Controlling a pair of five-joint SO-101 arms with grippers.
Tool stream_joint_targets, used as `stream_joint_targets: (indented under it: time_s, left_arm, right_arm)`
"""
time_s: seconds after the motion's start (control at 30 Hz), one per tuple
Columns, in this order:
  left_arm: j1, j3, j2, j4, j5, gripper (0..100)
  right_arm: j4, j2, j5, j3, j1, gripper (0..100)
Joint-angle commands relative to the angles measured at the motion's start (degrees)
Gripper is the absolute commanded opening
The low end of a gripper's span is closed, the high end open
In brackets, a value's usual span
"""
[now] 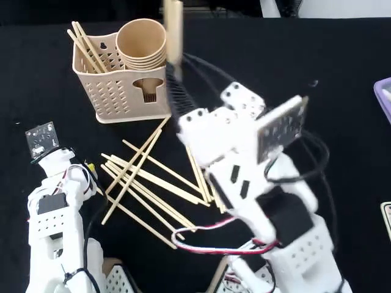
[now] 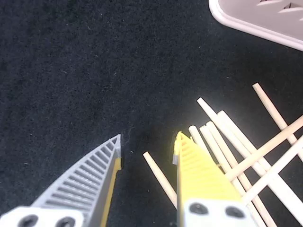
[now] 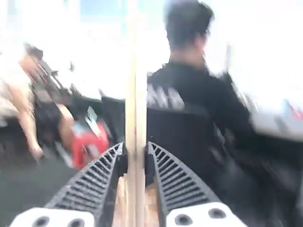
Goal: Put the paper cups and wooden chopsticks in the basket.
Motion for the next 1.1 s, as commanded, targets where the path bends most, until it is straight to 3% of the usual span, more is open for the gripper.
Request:
stream_joint_targets:
  time_s: [0.0, 0.13, 0.33, 0.7, 1.07]
  left_arm:
    - [-0.31, -0.48, -0.97, -0.79, -0.09, 19]
    - [-0.31, -0.48, -0.97, -0.79, -0.09, 19]
    - [-0.31, -0.48, -0.97, -0.88, -0.09, 19]
    - [-0.31, -0.48, -0.97, -0.88, -0.09, 19]
    - [0.04, -0.48, -0.97, -0.88, -0.09, 19]
  right_arm:
    - [-16.53, 5.41, 0.00, -1.01, -5.36, 1.1]
    - [-26.55, 16.22, 0.00, -3.30, -6.42, 1.1]
    - [-31.82, 36.53, 0.09, -13.93, -6.15, 1.1]
    - [-31.21, 70.20, 0.09, -44.97, -2.20, 1.1]
    - [-17.67, 76.44, 0.00, -47.69, -1.05, 1.2]
